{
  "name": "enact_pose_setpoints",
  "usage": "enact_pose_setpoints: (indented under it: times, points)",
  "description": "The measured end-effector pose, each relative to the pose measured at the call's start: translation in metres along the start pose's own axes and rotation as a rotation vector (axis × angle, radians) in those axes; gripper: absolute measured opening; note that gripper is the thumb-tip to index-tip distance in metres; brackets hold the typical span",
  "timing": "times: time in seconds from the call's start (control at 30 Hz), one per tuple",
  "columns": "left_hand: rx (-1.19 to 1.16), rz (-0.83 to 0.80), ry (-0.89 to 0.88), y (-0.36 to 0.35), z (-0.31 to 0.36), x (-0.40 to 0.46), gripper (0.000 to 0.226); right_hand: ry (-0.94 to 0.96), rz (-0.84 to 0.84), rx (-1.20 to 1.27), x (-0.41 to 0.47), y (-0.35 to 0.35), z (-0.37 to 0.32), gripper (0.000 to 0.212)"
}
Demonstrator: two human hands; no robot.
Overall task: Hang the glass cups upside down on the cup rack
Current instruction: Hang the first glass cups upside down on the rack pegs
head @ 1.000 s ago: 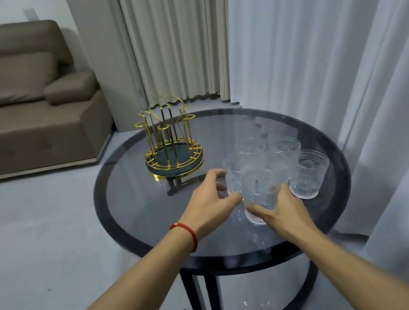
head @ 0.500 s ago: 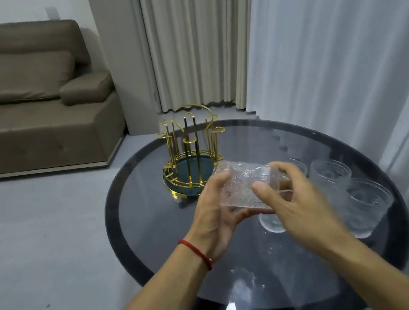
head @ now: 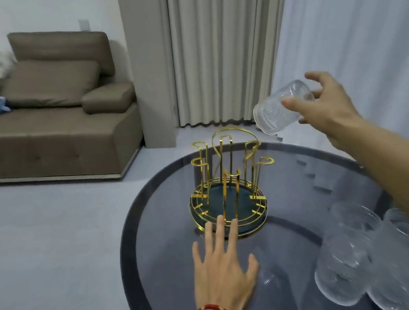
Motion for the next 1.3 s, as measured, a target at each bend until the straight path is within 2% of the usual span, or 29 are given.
enact_pose_setpoints:
  times: [0.07, 0.23, 0.37, 0.5, 0.6, 0.83, 0.93, 1.03, 1.13, 1.3]
  points:
    - [0.018, -0.013, 0.006, -0.001, -0.001, 0.002, 0.078, 0.006, -0.08, -0.043, 0.027, -0.027, -0.003, 0.09]
    - [-0.007, 0.005, 0.015, -0.002, 0.0, 0.003, 0.077, -0.016, -0.361, -0.13, 0.055, -0.097, -0.001, 0.082]
    - [-0.032, 0.016, 0.012, -0.005, 0.0, 0.001, 0.077, -0.007, -0.633, -0.212, 0.057, -0.135, -0.004, 0.077]
    - [-0.059, 0.039, 0.015, -0.004, -0.001, 0.0, 0.077, -0.084, -0.912, -0.291, 0.053, -0.159, 0.004, 0.076]
    - [-0.063, 0.053, 0.012, -0.003, 0.001, 0.0, 0.077, -0.164, -0.992, -0.286, 0.052, -0.169, 0.012, 0.076]
    - [-0.047, 0.036, 0.005, -0.005, -0.001, 0.0, 0.077, -0.205, -1.01, -0.281, 0.053, -0.176, 0.019, 0.091]
    - [-0.039, 0.029, 0.008, -0.005, -0.001, 0.001, 0.076, -0.208, -1.007, -0.247, 0.051, -0.175, 0.02, 0.088]
    - [-0.041, 0.042, 0.006, -0.003, -0.001, 0.001, 0.075, -0.209, -0.982, -0.201, 0.05, -0.17, 0.02, 0.074]
    - [-0.029, 0.055, 0.008, -0.001, -0.002, -0.001, 0.074, -0.127, -0.771, -0.145, 0.052, -0.146, 0.016, 0.058]
    - [0.006, 0.025, 0.018, -0.001, -0.004, 0.001, 0.074, 0.084, -0.359, -0.25, 0.01, -0.053, 0.002, 0.04]
Point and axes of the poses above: each hand's wrist, its own x-axis towards the middle knuckle, its own y-axis out of the back of the hand, z = x × y, the point moved 5 cm from there along x, towards the middle knuckle, and after that the axes turned 4 degrees about z, right-handed, at the moved point
